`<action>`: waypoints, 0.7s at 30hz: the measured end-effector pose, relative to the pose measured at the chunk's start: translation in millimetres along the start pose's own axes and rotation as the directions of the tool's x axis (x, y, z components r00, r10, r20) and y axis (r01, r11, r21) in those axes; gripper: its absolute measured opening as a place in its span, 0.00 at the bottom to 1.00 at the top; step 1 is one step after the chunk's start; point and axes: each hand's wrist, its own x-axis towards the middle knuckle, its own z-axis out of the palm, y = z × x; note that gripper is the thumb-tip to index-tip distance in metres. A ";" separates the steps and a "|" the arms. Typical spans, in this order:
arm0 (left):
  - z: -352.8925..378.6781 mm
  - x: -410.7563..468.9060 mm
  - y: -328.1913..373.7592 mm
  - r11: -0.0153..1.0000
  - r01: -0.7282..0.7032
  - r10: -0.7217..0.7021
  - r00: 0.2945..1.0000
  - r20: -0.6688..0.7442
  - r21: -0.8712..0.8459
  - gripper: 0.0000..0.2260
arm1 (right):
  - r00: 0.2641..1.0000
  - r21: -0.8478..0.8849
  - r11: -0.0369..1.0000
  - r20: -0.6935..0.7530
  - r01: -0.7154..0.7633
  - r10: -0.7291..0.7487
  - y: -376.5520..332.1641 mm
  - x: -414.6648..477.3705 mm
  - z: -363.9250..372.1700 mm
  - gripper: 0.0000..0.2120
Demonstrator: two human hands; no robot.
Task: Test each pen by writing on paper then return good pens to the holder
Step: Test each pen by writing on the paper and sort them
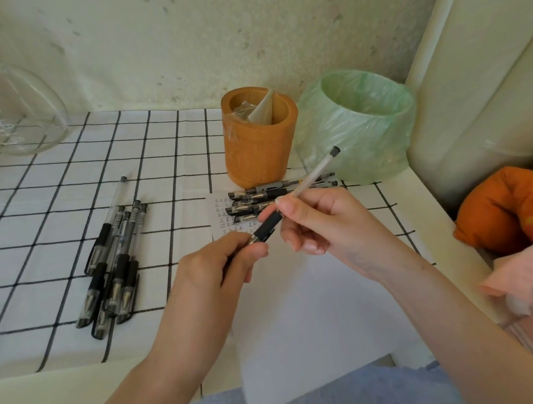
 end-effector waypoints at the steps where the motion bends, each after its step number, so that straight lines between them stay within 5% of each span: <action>1: -0.4 0.4 -0.3 1.000 0.005 -0.005 1.000 -0.004 -0.020 0.10 | 1.000 -0.003 1.000 0.003 0.009 -0.009 -0.5 -0.5 -0.6 0.14; 9: 2.9 15.6 10.1 0.999 -0.001 -0.002 0.998 0.058 0.041 0.10 | 0.954 -0.017 0.994 -0.281 0.106 -0.106 2.0 3.1 11.7 0.15; 14: -0.2 17.0 8.7 0.979 -0.041 0.038 0.999 0.016 0.197 0.18 | 0.773 -0.263 0.948 -0.559 0.179 -0.300 -32.6 11.5 -19.6 0.15; 18: -4.1 15.7 4.2 0.953 -0.082 0.079 0.997 0.024 0.293 0.15 | 0.653 -0.591 0.806 -0.602 0.022 -0.459 -82.3 38.5 -61.1 0.14; 21: -7.7 13.7 2.6 0.950 -0.079 0.072 0.997 0.033 0.303 0.14 | 0.714 -0.753 0.625 -0.553 -0.207 -0.429 -108.8 70.3 -84.8 0.14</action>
